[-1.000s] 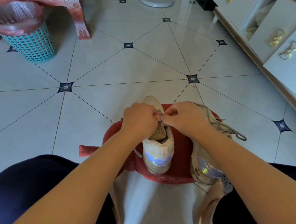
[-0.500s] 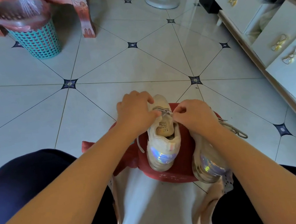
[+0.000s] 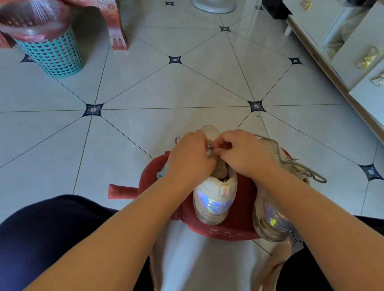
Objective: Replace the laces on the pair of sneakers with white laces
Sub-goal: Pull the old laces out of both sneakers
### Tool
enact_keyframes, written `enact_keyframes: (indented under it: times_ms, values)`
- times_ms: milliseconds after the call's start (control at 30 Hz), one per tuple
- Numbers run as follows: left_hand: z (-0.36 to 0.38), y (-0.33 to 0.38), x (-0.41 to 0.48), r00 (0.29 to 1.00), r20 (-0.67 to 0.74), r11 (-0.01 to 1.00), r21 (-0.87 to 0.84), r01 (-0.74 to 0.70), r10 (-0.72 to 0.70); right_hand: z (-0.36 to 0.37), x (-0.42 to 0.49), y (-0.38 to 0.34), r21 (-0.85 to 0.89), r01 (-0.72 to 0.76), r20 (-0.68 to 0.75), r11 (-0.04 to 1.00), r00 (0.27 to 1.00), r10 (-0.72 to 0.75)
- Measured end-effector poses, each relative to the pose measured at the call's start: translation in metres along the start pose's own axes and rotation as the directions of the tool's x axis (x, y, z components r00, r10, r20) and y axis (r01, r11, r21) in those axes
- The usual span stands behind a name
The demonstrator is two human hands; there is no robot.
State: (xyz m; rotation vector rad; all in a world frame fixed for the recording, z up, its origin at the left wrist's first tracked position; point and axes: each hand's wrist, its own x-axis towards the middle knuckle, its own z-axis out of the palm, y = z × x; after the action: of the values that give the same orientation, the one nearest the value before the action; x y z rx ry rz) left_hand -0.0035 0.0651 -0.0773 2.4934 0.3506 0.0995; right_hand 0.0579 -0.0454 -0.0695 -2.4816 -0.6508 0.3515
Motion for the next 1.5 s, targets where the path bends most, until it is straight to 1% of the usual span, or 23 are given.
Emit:
enact_keyframes:
  times_ms: [100,200,233,300,333,367,400,433,467,533,633,733,867,933,1033,1067,1100,1167,1233,1300,1333,1433,1500]
  values:
    - [0.0,0.0,-0.001,0.998,-0.038,0.996,-0.072,0.052,-0.054,0.0,-0.004,0.001,0.208,-0.124,0.056,0.97,0.992,0.115]
    - [-0.002,0.001,-0.002,0.988,-0.033,0.971,-0.192,0.142,-0.151,-0.004,-0.007,0.002,0.44,-0.27,0.149,0.856,0.962,0.227]
    - [-0.003,0.0,-0.001,0.984,-0.032,0.962,-0.215,0.166,-0.177,-0.007,-0.008,0.002,0.522,-0.325,0.19,0.789,0.945,0.265]
    - [-0.005,-0.002,0.0,0.977,-0.021,0.948,-0.246,0.203,-0.214,-0.017,-0.008,0.003,0.677,-0.43,0.277,0.597,0.901,0.335]
    - [-0.006,-0.004,0.0,0.975,-0.013,0.943,-0.259,0.211,-0.221,-0.02,-0.009,0.004,0.704,-0.454,0.291,0.546,0.886,0.361]
    - [-0.006,-0.005,0.0,0.975,-0.005,0.941,-0.266,0.211,-0.221,-0.021,-0.009,0.005,0.665,-0.451,0.26,0.596,0.887,0.381]
    - [-0.006,-0.005,-0.001,0.976,0.005,0.942,-0.264,0.209,-0.216,-0.021,-0.01,0.007,0.547,-0.42,0.186,0.724,0.904,0.384]
    - [-0.006,-0.005,-0.001,0.977,0.014,0.943,-0.259,0.208,-0.212,-0.021,-0.011,0.01,0.374,-0.357,0.1,0.856,0.933,0.346]
    - [-0.005,-0.005,-0.002,0.977,0.021,0.944,-0.256,0.209,-0.211,-0.02,-0.012,0.009,0.213,-0.276,0.041,0.937,0.961,0.273]
    - [-0.004,-0.005,-0.002,0.978,0.018,0.943,-0.262,0.203,-0.206,-0.019,-0.012,0.009,0.023,-0.188,0.046,0.982,0.981,0.187]
    - [-0.002,-0.003,-0.002,0.98,-0.016,0.939,-0.288,0.187,-0.2,-0.016,-0.01,0.009,-0.098,-0.092,0.054,0.991,0.994,0.098]
    - [0.001,-0.002,-0.002,0.981,-0.042,0.948,-0.269,0.169,-0.187,-0.009,-0.011,0.0,-0.073,0.014,-0.001,0.997,1.0,-0.014]
    - [0.001,-0.003,-0.004,0.986,-0.058,0.958,-0.251,0.137,-0.156,-0.005,-0.011,-0.007,-0.328,0.061,-0.053,0.943,0.995,-0.083]
    - [-0.001,-0.005,-0.004,0.986,-0.061,0.959,-0.249,0.136,-0.156,-0.014,-0.011,-0.004,-0.333,-0.001,-0.091,0.943,0.995,-0.031]
    - [-0.003,-0.007,-0.002,0.982,-0.071,0.957,-0.247,0.154,-0.177,-0.034,-0.012,0.011,-0.296,-0.149,-0.268,0.943,0.961,0.067]
    - [-0.003,-0.008,-0.003,0.981,-0.074,0.955,-0.25,0.158,-0.182,-0.037,-0.013,0.016,-0.304,-0.185,-0.292,0.935,0.952,0.094]
    - [-0.002,-0.009,-0.003,0.98,-0.075,0.954,-0.253,0.162,-0.186,-0.036,-0.014,0.019,-0.352,-0.204,-0.269,0.913,0.957,0.11]
    - [-0.001,-0.008,-0.003,0.98,-0.073,0.955,-0.248,0.164,-0.187,-0.028,-0.015,0.019,-0.455,-0.152,-0.152,0.878,0.984,0.092]
    - [0.0,-0.007,-0.004,0.981,-0.067,0.958,-0.236,0.16,-0.18,-0.022,-0.014,0.012,-0.381,-0.057,-0.069,0.923,0.997,0.033]
    - [0.001,-0.005,-0.004,0.983,-0.065,0.96,-0.235,0.154,-0.174,-0.018,-0.013,0.003,-0.251,0.047,-0.043,0.967,0.997,-0.06]
    - [0.002,-0.004,-0.004,0.982,-0.064,0.959,-0.236,0.156,-0.176,-0.015,-0.014,-0.001,-0.237,0.094,-0.029,0.967,0.994,-0.104]
    - [0.001,-0.005,-0.003,0.981,-0.067,0.958,-0.238,0.159,-0.179,-0.002,-0.016,-0.008,-0.438,0.179,-0.002,0.881,0.98,-0.2]
    - [0.0,-0.006,-0.004,0.983,-0.062,0.958,-0.241,0.153,-0.173,-0.008,-0.012,-0.003,-0.523,0.125,-0.072,0.843,0.979,-0.19]
